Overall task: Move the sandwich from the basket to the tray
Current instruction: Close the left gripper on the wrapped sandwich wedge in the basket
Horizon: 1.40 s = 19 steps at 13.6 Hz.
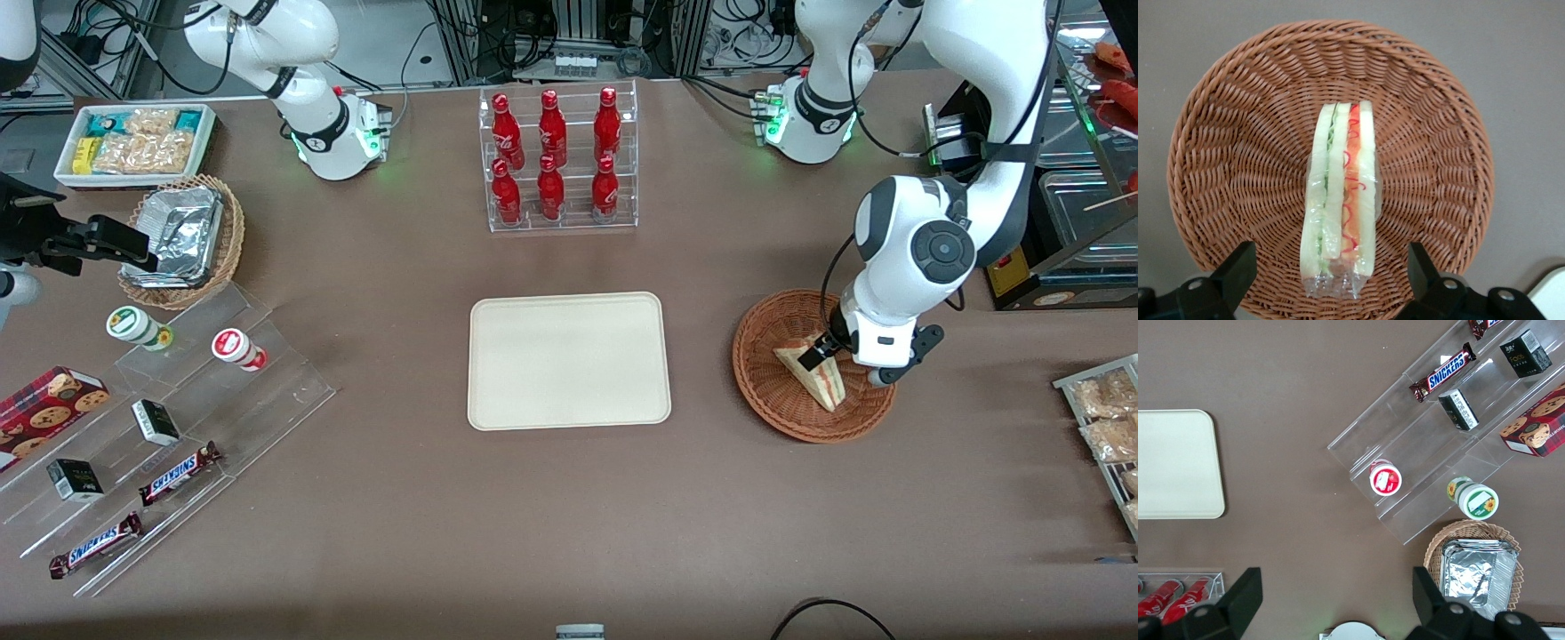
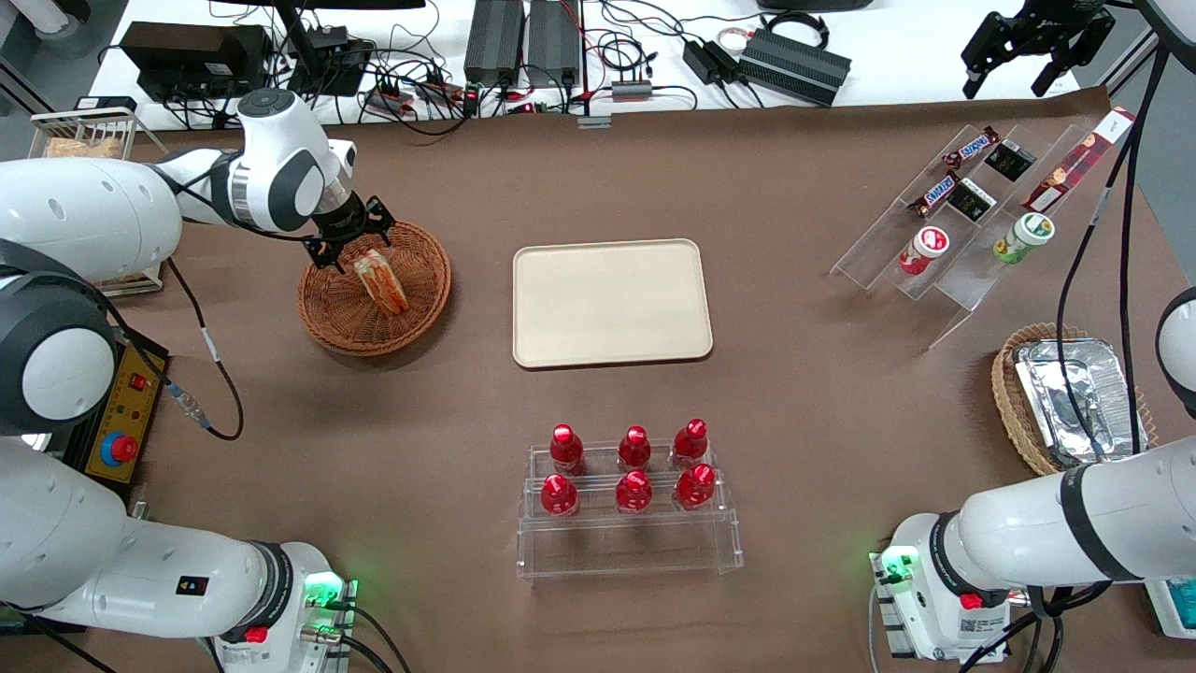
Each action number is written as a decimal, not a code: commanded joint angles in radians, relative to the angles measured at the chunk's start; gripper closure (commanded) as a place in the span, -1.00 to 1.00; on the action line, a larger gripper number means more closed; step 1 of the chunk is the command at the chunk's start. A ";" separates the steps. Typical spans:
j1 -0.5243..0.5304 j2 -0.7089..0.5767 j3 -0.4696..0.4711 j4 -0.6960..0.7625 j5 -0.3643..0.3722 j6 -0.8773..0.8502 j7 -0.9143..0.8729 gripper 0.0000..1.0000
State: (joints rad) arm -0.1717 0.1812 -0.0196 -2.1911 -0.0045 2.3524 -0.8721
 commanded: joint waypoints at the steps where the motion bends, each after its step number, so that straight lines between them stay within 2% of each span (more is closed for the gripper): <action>1: 0.000 -0.013 0.001 -0.026 -0.012 0.039 -0.053 -1.00; 6: 0.000 0.055 0.001 -0.030 -0.018 0.122 -0.108 -1.00; 10: -0.005 0.083 0.001 -0.030 -0.022 0.116 -0.110 -0.99; 11: -0.006 0.087 0.001 -0.030 -0.022 0.111 -0.110 -0.68; 12: -0.006 0.086 0.001 -0.030 -0.022 0.107 -0.116 0.18; 13: -0.006 0.086 0.001 -0.029 -0.022 0.096 -0.122 0.88; 14: -0.006 0.087 0.001 -0.024 -0.022 0.065 -0.117 1.00; 16: -0.006 0.080 0.000 -0.004 -0.023 0.044 -0.107 1.00; 19: -0.012 0.081 -0.006 0.123 -0.019 -0.114 -0.104 1.00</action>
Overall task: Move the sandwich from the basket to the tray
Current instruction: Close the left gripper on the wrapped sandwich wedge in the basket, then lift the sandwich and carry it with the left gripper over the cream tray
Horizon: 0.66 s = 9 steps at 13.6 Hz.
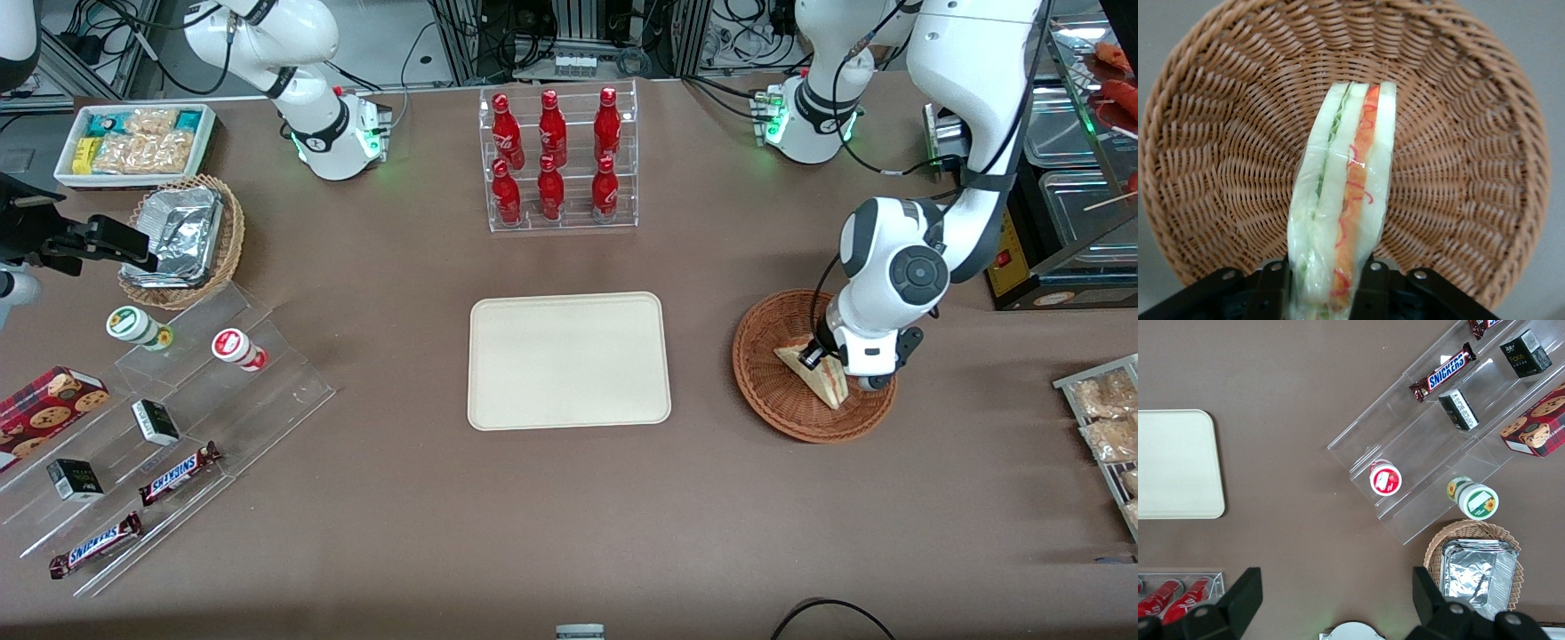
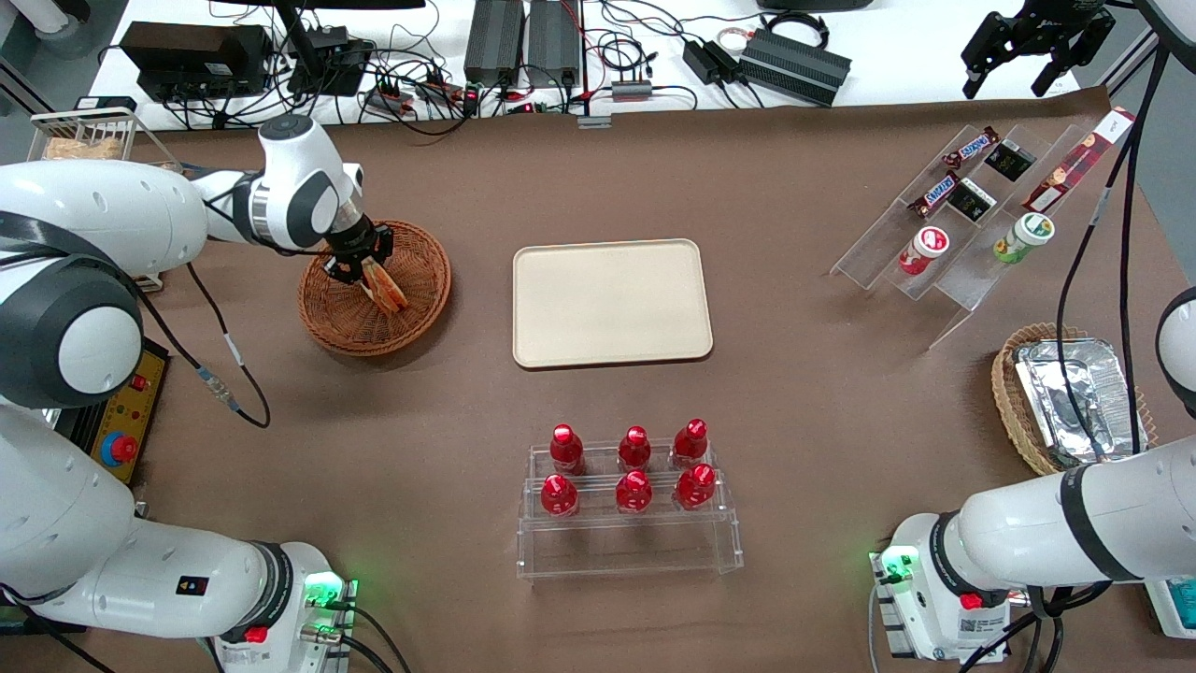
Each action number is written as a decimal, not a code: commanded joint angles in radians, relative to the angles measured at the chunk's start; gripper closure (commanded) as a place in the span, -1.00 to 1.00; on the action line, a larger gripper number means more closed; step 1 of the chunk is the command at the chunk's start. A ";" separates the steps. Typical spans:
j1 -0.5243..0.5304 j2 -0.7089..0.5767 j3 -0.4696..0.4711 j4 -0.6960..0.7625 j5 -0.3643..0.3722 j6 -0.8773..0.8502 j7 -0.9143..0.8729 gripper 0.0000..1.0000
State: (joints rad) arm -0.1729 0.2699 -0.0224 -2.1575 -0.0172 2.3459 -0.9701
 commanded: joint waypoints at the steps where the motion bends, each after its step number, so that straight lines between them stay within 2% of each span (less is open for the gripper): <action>1: -0.019 -0.006 -0.017 0.140 -0.006 -0.164 -0.004 1.00; 5: -0.020 0.058 -0.106 0.342 -0.009 -0.324 0.074 1.00; 7: -0.029 0.112 -0.175 0.421 -0.003 -0.333 0.073 1.00; 9: -0.081 0.159 -0.185 0.471 0.003 -0.330 0.077 1.00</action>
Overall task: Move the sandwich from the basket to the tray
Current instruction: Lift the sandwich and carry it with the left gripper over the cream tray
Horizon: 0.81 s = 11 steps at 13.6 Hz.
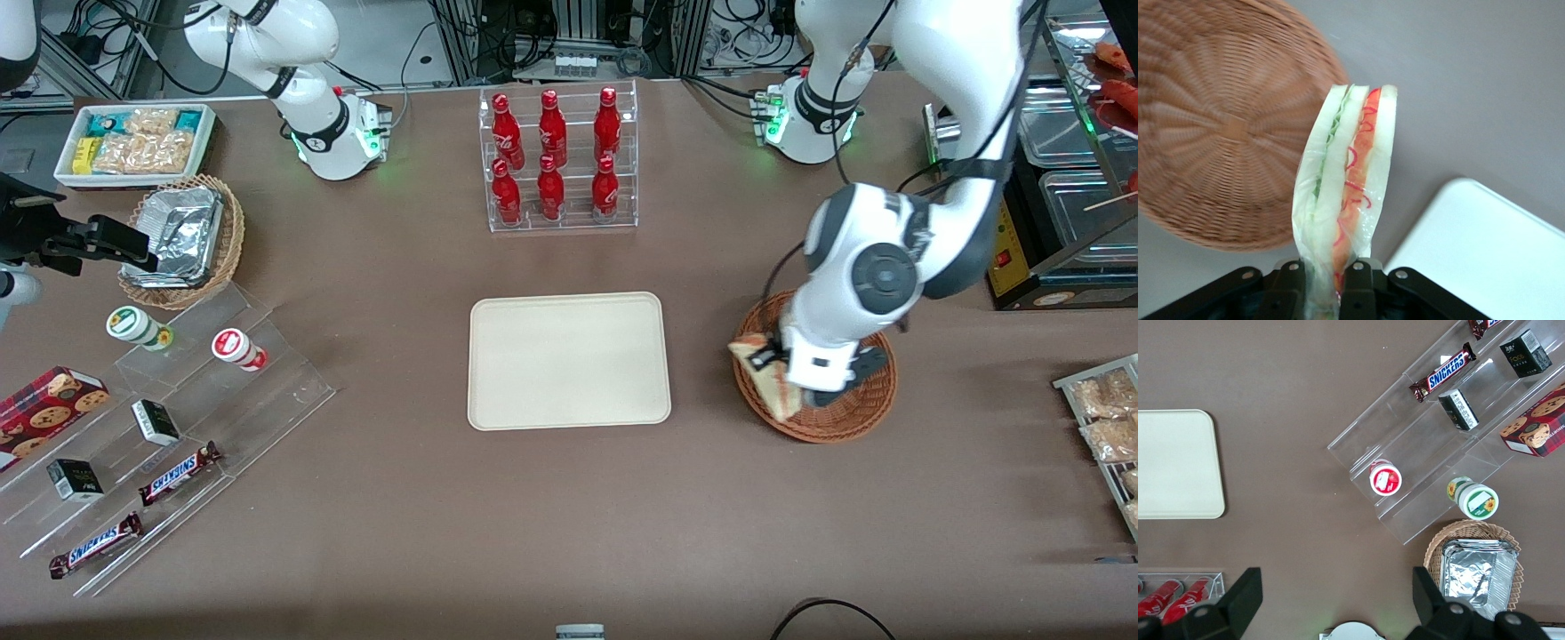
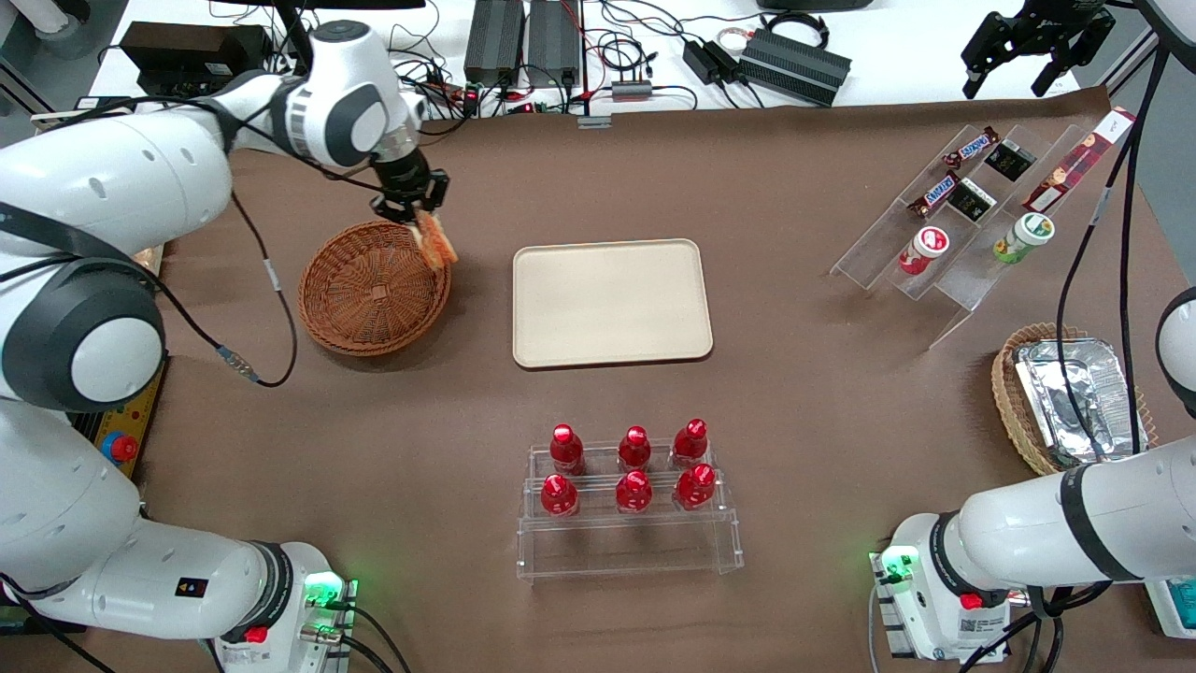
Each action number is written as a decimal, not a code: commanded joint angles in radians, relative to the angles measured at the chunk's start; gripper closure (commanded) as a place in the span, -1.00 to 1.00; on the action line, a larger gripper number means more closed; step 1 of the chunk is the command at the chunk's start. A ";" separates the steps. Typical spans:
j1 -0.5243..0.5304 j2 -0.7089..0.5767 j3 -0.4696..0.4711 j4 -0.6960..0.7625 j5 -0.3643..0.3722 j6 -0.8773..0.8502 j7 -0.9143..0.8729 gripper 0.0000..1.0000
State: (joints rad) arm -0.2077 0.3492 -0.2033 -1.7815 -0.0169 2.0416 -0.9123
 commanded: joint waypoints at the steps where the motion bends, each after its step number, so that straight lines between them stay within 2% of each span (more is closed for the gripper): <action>1: -0.076 0.105 -0.004 0.128 0.005 -0.029 0.021 1.00; 7: -0.255 0.227 0.001 0.250 0.014 -0.020 0.015 1.00; 9: -0.301 0.279 -0.001 0.310 0.060 -0.023 -0.017 1.00; 11: -0.349 0.338 -0.001 0.370 0.064 -0.024 -0.052 1.00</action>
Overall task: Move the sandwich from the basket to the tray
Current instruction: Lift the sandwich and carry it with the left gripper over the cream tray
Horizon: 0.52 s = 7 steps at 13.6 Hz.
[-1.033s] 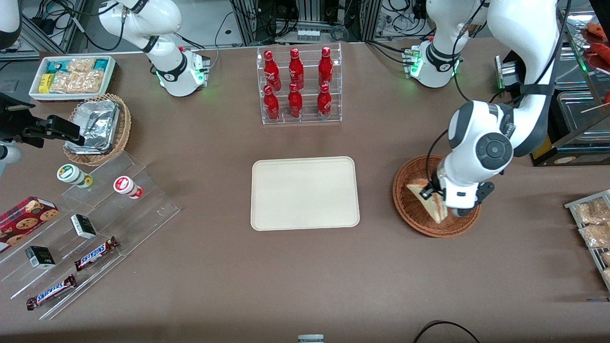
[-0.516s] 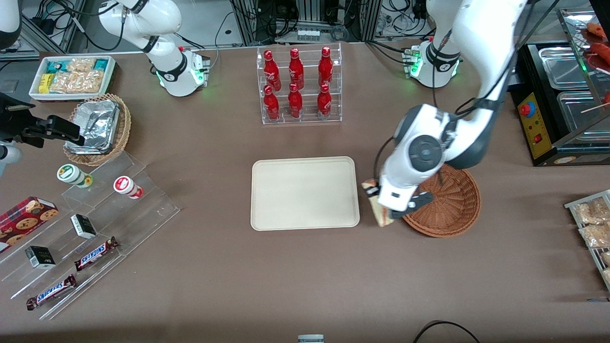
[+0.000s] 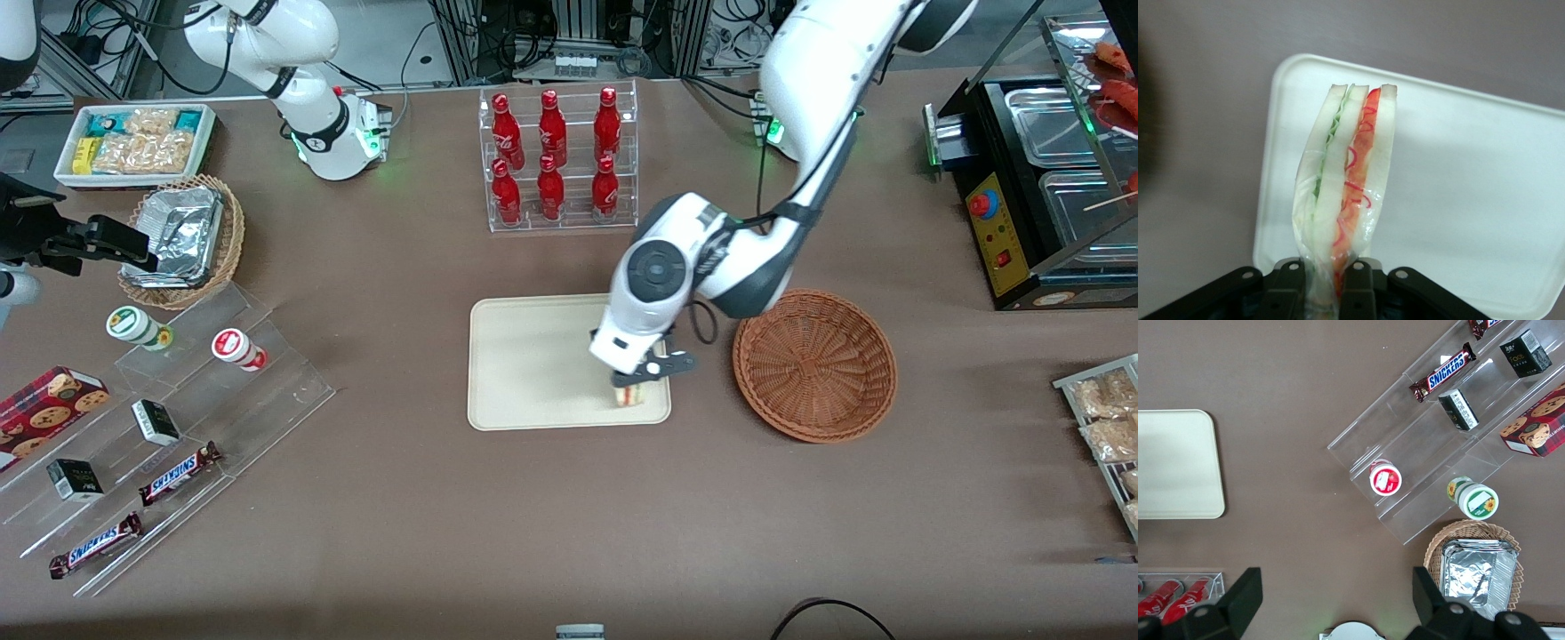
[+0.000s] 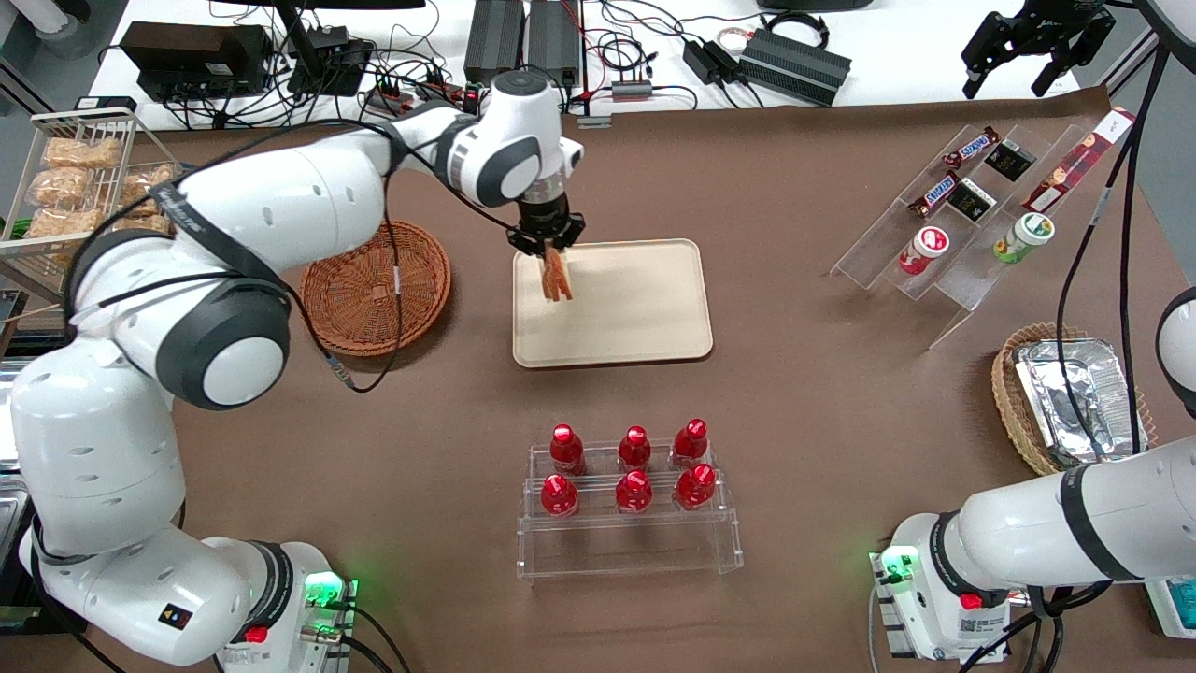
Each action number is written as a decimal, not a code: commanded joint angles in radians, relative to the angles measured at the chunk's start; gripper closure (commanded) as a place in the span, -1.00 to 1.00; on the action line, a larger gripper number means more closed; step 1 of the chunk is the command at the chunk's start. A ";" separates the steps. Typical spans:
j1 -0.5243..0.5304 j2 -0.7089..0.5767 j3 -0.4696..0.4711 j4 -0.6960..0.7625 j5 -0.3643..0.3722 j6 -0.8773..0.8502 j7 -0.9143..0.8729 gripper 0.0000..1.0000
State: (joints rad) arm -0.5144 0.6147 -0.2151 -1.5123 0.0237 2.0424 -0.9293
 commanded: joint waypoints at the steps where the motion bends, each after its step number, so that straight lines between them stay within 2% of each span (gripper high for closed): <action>1: -0.067 0.100 0.013 0.131 0.025 -0.031 -0.067 1.00; 2: -0.093 0.121 0.016 0.153 0.030 -0.033 -0.101 1.00; 4: -0.133 0.175 0.017 0.204 0.091 -0.050 -0.169 1.00; 7: -0.150 0.223 0.016 0.265 0.099 -0.074 -0.210 1.00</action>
State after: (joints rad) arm -0.6454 0.7905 -0.2111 -1.3345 0.1023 2.0139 -1.0982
